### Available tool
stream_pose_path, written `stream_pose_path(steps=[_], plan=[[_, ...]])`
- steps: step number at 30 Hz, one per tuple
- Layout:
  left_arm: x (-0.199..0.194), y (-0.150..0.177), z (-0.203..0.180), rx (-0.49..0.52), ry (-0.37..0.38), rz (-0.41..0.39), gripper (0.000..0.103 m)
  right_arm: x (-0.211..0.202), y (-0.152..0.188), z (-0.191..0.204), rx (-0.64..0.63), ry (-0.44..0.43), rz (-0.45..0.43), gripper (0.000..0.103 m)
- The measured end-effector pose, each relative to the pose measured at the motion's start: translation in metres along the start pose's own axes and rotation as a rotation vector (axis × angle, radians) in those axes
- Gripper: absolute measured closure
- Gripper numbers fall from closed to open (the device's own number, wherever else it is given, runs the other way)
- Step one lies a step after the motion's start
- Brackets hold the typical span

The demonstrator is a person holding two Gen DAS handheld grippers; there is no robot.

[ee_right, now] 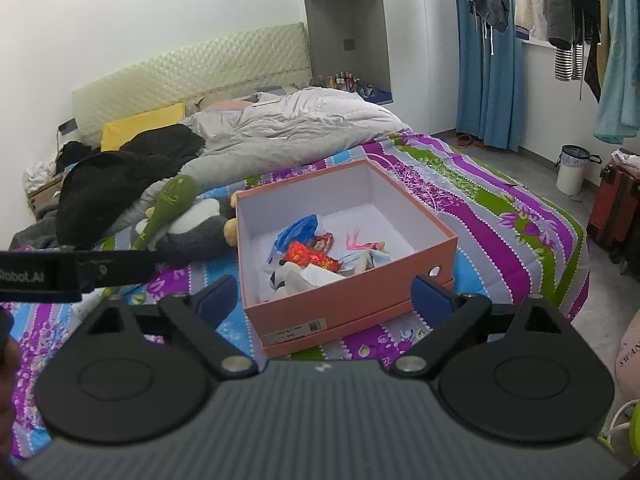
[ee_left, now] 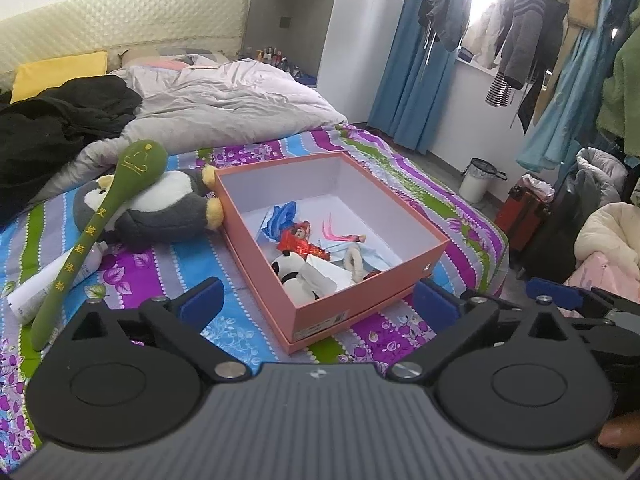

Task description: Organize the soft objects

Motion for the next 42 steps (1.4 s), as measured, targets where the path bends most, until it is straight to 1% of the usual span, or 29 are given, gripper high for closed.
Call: stream_pose_path(steps=[7, 12, 21, 42], plan=[[0.0016, 0.0036, 0.0010, -0.002, 0.001, 0.022, 0.000, -0.0018, -0.0007, -0.0035, 0.013, -0.014, -0.006, 0.008], [0.0012, 0.0031, 0.0007, 0.003, -0.003, 0.029, 0.000, -0.0023, -0.0024, -0.0024, 0.006, -0.006, -0.011, 0.008], [-0.0017, -0.0004, 0.0044, -0.004, -0.015, 0.025, 0.000, -0.0031, -0.0036, -0.0017, 0.006, -0.007, -0.014, 0.008], [-0.0065, -0.0016, 0.0014, -0.002, -0.010, 0.015, 0.000, -0.0033, -0.0032, -0.0029, 0.009, -0.005, -0.013, 0.008]])
Point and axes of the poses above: each gripper's, at about its wrist camera, not at the fingertips, and x roughly the way its jaws point, z to its left, y to its underside, the point moved 4 cm from there along x, roughly the way its jaws point, and after that the axes turned 3 degrees about -x, right-handed, at the moved point
